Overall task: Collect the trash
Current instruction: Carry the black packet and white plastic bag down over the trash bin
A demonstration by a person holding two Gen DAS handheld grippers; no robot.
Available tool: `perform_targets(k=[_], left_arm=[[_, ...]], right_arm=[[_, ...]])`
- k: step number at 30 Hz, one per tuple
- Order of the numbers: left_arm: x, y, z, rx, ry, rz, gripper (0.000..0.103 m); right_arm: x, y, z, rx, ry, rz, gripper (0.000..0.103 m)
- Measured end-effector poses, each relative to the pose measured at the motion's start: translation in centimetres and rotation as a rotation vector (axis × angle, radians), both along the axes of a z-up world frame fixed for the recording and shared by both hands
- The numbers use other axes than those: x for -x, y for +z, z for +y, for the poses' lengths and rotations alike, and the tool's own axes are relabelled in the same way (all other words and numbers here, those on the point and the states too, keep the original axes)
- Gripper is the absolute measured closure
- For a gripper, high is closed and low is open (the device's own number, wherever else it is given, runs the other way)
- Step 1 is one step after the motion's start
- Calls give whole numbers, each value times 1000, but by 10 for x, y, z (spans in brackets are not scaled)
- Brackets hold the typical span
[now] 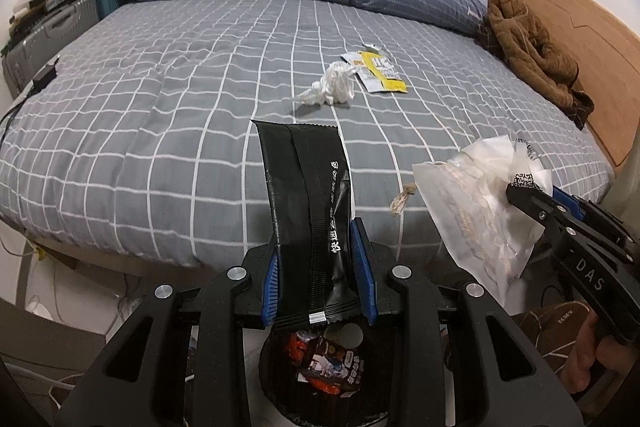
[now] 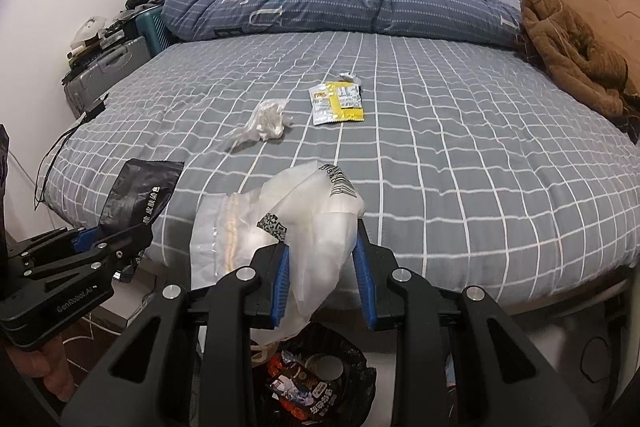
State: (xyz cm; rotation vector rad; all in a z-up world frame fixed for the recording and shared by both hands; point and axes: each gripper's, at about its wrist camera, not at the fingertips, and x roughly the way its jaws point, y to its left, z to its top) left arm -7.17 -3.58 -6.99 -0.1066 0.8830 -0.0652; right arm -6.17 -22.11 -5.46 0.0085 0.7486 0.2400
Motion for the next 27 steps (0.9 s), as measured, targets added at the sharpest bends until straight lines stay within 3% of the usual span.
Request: perform_targets(k=[27], left_arm=[[60,-41,-4,-9,1,113,72]], right_arm=[[53,-48,0,30,7,134,76]])
